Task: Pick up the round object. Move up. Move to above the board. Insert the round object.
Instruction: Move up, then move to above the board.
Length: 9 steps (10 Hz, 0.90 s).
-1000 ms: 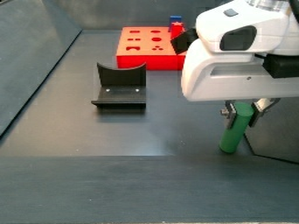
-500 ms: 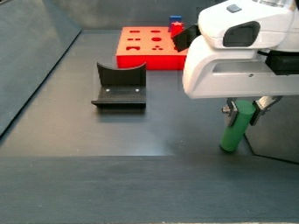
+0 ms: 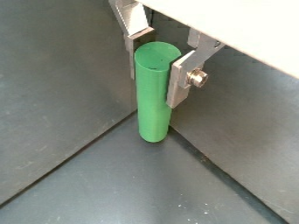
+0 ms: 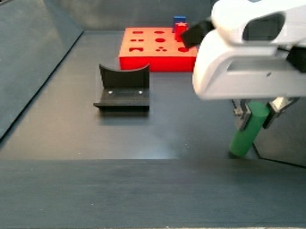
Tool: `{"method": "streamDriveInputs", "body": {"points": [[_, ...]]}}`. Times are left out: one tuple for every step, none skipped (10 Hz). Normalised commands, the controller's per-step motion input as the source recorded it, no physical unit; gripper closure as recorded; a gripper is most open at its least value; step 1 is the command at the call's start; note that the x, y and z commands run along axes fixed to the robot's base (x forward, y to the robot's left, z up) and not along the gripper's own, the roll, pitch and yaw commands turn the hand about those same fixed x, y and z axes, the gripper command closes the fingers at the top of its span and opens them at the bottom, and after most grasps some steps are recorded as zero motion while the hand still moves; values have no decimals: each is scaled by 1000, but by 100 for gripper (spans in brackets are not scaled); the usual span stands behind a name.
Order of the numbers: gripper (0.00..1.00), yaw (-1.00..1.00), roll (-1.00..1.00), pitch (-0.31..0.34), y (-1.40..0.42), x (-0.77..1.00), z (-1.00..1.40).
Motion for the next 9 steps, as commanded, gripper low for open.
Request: {"method": "streamDriveInputs", "body": {"points": [[100, 3, 27, 81, -14, -21, 635], [100, 6, 49, 99, -10, -19, 548], [100, 9, 68, 114, -11, -22, 460], [100, 16, 81, 120, -9, -21, 378], [100, 24, 88, 124, -11, -20, 245], [100, 22, 83, 123, -9, -21, 192], [100, 0, 126, -33, 37, -214, 1000], [100, -2, 124, -43, 39, -215, 1000], [100, 2, 117, -33, 23, -208, 1000]]}}
